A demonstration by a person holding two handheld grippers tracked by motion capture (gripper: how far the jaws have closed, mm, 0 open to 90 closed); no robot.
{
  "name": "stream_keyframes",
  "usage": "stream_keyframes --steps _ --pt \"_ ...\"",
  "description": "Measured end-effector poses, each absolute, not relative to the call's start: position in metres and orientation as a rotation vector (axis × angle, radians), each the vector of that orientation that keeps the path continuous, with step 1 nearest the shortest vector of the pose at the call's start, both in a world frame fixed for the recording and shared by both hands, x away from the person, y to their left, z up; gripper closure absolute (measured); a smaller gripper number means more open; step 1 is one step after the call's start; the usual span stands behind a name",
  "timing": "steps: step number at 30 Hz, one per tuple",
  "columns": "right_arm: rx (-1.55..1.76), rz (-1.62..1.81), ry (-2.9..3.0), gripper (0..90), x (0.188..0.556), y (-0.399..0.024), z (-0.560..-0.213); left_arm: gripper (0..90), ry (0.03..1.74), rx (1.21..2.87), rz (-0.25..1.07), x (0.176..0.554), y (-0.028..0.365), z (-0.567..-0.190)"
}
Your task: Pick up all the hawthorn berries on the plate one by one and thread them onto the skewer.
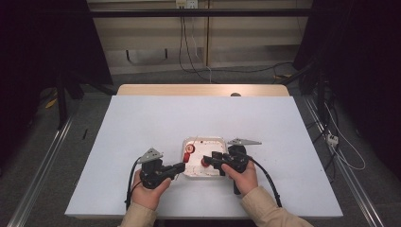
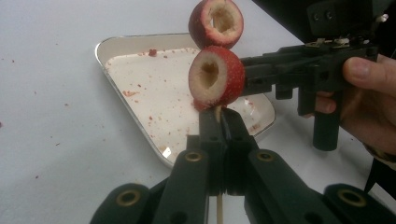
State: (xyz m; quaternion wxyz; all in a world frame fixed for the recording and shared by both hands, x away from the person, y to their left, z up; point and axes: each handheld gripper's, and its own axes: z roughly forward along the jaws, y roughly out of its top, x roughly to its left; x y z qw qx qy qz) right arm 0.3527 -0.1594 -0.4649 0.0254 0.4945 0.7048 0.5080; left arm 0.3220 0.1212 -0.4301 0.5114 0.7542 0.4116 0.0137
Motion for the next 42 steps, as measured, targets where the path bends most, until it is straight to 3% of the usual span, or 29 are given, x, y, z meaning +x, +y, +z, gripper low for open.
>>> stream_keyframes --steps 4,17,25,42 --pt "1.548 1.551 2.163 57.0 0.3524 -0.1584 -0.4671 89.0 0.99 1.811 0.034 0.3219 0.1221 -0.43" --pt "1.533 1.54 2.201 55.3 0.3499 -0.1551 -0.4709 89.0 0.99 1.81 0.033 0.3217 0.1213 -0.43" --pt "1.538 1.55 2.149 62.1 0.3516 -0.158 -0.4675 89.0 0.988 1.81 0.033 0.322 0.1218 -0.43" --pt "1.481 1.494 2.218 58.7 0.3486 -0.1518 -0.4686 89.0 0.99 1.809 0.029 0.323 0.1216 -0.4308"
